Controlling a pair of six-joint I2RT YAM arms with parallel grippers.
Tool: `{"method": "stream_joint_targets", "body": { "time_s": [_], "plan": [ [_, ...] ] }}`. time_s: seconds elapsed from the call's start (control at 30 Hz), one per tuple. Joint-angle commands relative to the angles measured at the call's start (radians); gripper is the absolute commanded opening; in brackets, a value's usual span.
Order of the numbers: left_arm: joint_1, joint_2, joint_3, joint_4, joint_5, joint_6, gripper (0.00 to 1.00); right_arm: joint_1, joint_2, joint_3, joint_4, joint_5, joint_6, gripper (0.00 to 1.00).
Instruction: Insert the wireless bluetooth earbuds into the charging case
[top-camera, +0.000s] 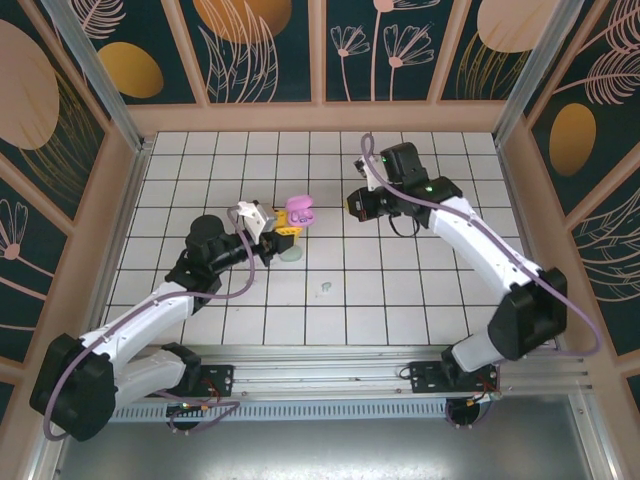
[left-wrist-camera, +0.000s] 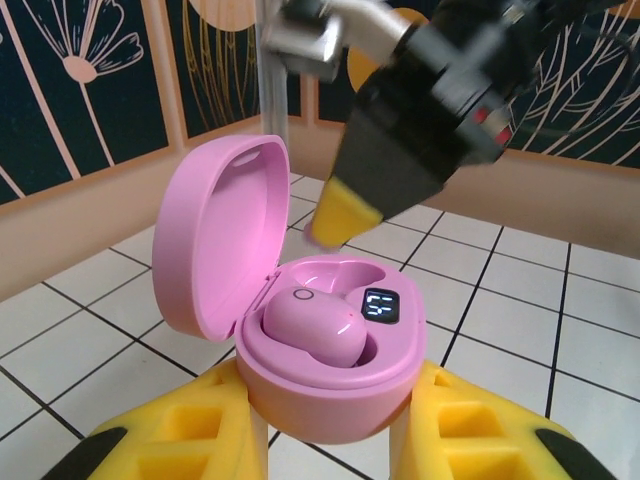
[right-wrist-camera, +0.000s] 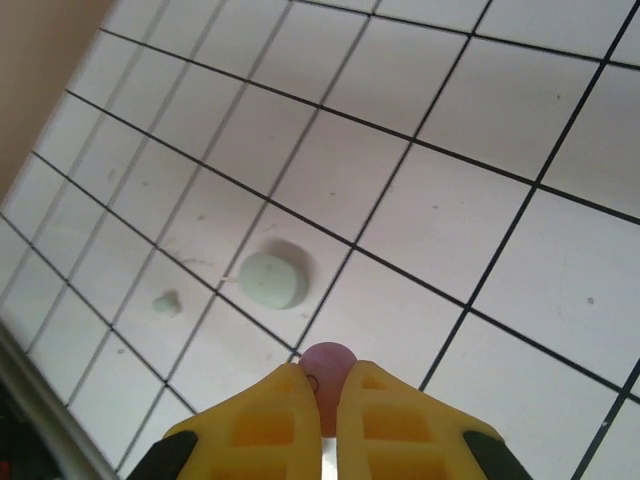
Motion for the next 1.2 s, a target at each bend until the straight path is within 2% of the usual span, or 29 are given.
{"method": "stream_joint_targets", "body": {
  "time_s": [0.0, 0.2, 0.4, 0.73, 1.17],
  "plan": [
    [-0.003, 0.026, 0.039, 0.082, 0.032, -0.050, 0.00, 0.000, -0.095, -0.010, -0.026, -0.064, 0.056, 0.07],
    [-0.023, 0.068, 0.059, 0.104, 0.014, -0.057, 0.00, -0.001, -0.205, -0.016, 0.018, -0.170, 0.137, 0.08],
    [-0.027, 0.075, 0.065, 0.104, 0.039, -0.045, 0.00, 0.018, -0.198, 0.034, 0.001, -0.225, 0.142, 0.09],
    [-0.026, 0.075, 0.062, 0.073, 0.103, 0.010, 0.00, 0.138, -0.099, 0.113, -0.039, -0.181, 0.112, 0.09],
    [-0.027, 0.068, 0.054, 0.080, 0.116, 0.021, 0.00, 0.174, -0.028, 0.133, -0.055, -0.158, 0.090, 0.09]
  ]
}}
